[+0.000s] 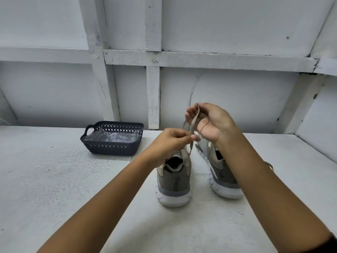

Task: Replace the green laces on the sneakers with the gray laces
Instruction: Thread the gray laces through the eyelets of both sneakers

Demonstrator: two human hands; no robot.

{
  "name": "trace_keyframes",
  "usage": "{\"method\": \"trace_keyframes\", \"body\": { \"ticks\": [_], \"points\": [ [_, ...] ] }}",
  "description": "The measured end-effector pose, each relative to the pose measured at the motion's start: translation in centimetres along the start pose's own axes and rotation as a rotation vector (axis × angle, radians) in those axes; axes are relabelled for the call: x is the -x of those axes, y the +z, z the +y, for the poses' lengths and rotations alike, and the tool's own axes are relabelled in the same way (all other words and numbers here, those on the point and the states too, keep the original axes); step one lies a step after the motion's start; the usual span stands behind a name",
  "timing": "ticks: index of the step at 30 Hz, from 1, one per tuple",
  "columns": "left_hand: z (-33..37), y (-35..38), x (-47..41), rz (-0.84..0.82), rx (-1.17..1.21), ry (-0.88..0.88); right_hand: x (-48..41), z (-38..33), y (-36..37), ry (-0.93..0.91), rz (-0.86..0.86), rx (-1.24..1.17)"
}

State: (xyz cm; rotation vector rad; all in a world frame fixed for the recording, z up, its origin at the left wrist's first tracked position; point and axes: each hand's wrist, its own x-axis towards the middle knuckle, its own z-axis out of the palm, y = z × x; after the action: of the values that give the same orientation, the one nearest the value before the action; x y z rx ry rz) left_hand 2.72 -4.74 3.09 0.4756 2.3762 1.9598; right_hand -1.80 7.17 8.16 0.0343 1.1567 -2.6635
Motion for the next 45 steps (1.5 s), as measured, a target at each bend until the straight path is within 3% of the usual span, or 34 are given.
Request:
{"method": "trace_keyframes", "body": {
  "ticks": [6,11,15,17,20,25,32,40,45],
  "points": [
    [1.1,-1.6,-1.5,0.184,0.020,0.023,0.2,1.9,-3.8,0.108,-0.016,0.405],
    [1.0,-1.6,-2.8,0.151,-0.060,-0.023,1.4,4.3,-5.2,0.067,-0.109,0.504],
    [0.3,-1.5,-3.5,0.108,-0.126,-0.100,1.4,5.3,-5.8,-0.036,-0.046,0.597],
    [-0.1,-1.4,-3.4,0.169,-0.333,-0.106,1.2,5.5,-6.3,-0.068,0.016,0.604],
    [-1.0,-1.3,-2.8,0.243,-0.836,-0.112,0.8,6.1,-7.1,-0.078,0.070,0.574],
    [-2.5,-0.6,-1.9,0.083,-1.045,-0.232,0.1,7.5,-7.8,-0.159,0.145,0.523],
    [-5.5,0.1,-2.9,0.255,-0.862,-0.230,-1.1,8.3,-7.5,-0.353,0.247,0.520],
    [-6.8,0.1,-3.4,0.324,-0.632,-0.184,-2.3,9.7,-8.4,-0.404,0.290,0.594],
    [-7.1,0.0,-3.3,0.338,-0.549,-0.168,-2.4,10.0,-8.5,-0.527,0.307,0.706]
  ]
}}
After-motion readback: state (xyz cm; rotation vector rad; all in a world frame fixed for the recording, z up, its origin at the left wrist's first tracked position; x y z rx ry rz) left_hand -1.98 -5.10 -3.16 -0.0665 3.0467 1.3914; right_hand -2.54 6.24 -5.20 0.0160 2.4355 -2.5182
